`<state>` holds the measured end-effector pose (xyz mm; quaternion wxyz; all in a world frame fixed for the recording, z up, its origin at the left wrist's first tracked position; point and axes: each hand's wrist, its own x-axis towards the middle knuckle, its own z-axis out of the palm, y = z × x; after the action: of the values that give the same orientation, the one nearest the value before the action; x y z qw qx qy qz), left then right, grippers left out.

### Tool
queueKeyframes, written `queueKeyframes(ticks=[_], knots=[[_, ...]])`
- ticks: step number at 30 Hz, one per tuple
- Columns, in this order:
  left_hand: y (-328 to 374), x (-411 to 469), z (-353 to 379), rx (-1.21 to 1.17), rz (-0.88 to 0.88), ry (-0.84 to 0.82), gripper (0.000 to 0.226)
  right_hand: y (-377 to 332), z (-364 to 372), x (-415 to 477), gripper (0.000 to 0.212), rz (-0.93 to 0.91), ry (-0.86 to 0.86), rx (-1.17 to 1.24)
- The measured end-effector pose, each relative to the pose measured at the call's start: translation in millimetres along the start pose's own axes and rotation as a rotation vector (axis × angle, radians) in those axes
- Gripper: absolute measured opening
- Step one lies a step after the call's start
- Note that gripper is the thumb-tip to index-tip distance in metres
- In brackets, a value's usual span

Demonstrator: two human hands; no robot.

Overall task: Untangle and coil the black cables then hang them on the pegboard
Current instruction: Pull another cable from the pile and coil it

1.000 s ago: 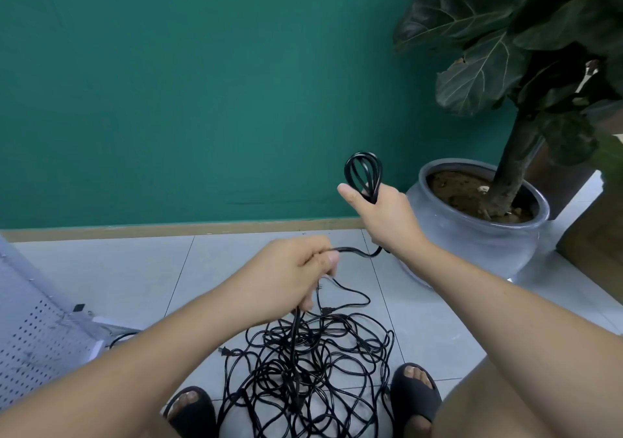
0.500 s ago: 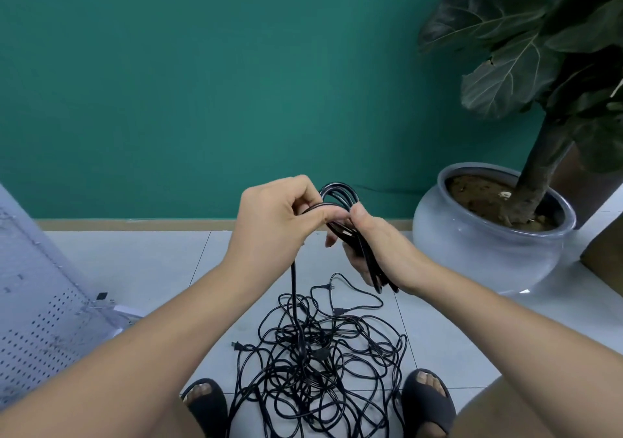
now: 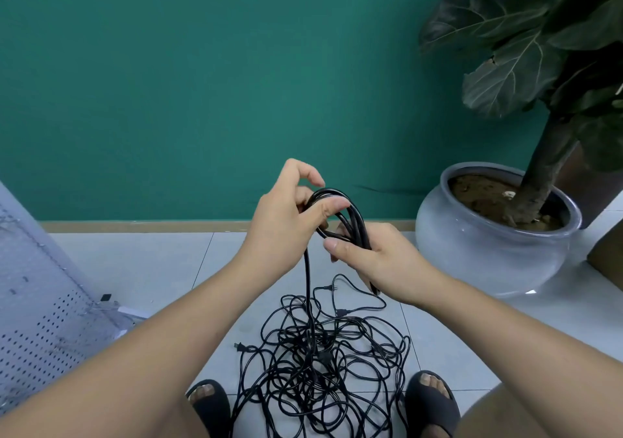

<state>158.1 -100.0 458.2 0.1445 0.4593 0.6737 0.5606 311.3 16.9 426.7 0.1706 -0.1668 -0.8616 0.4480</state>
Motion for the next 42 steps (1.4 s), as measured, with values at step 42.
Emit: queueKeyframes(ticks=[42], knots=[[13, 22, 15, -0.543, -0.465, 0.084, 0.021, -10, 26, 14, 0.034, 0.217, -0.242, -0.036]])
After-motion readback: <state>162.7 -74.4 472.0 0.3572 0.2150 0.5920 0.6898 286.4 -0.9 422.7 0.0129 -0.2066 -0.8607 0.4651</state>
